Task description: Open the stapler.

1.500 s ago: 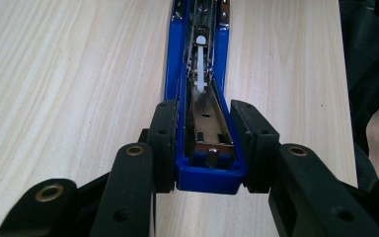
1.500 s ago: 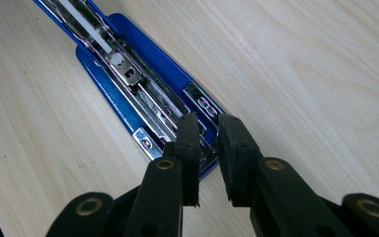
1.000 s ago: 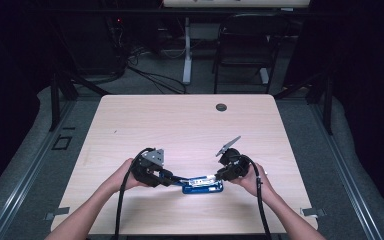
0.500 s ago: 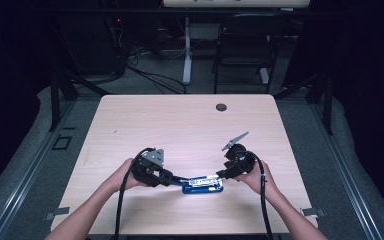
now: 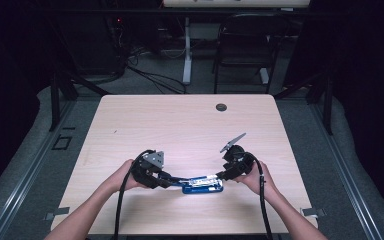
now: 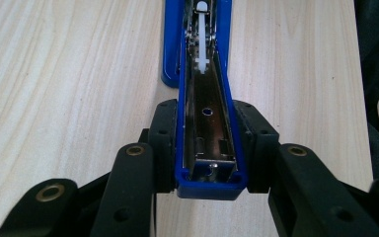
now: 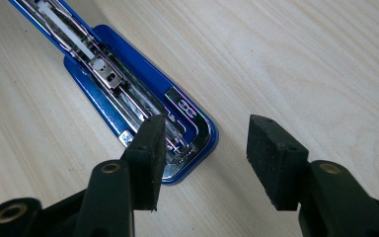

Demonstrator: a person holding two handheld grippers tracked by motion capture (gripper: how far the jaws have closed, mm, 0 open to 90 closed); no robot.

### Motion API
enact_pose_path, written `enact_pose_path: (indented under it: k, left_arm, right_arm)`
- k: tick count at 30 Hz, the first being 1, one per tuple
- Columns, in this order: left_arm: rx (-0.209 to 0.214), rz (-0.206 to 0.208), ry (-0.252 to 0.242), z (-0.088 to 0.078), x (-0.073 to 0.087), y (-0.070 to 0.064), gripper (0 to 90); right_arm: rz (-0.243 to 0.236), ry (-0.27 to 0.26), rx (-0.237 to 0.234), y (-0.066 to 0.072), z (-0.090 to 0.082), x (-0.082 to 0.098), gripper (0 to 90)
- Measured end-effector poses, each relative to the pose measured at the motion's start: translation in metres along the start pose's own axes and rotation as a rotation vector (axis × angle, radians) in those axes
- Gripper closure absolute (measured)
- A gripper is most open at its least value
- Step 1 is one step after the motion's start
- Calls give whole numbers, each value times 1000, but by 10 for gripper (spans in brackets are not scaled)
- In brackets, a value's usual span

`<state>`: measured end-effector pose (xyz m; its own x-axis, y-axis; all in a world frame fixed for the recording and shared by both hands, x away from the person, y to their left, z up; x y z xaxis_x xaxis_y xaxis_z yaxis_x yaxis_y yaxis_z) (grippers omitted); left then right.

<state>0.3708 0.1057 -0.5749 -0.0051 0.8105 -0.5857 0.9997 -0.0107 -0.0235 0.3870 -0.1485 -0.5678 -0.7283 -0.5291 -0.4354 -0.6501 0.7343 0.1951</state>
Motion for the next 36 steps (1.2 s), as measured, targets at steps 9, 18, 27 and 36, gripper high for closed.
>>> enact_pose_path:
  k: [9, 18, 27, 36]
  left_arm:
    - [8, 2, 13, 2, 3, 1, 656]
    - [18, 4, 44, 7, 7, 1, 655]
    - [37, 10, 91, 13, 12, 1, 656]
    - [44, 30, 174, 24, 15, 1, 656]
  right_arm:
    - [1, 15, -7, 0, 2, 1, 508]
    - [-2, 19, -15, 3, 7, 1, 534]
    - [-17, 31, -5, 4, 9, 1, 623]
    - [-11, 34, -6, 3, 12, 0, 625]
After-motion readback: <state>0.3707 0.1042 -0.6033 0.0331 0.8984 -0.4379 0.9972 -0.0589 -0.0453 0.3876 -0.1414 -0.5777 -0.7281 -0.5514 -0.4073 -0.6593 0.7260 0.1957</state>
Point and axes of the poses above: each handheld gripper's, and its own axes: z roughly forward along the jaws, x roughly out of its underside, y roughly to its left, the point moved 6 cm from there along z, roughly forward along the jaws, and after that the axes turned 9 degrees about z, right-handed, at the moved point
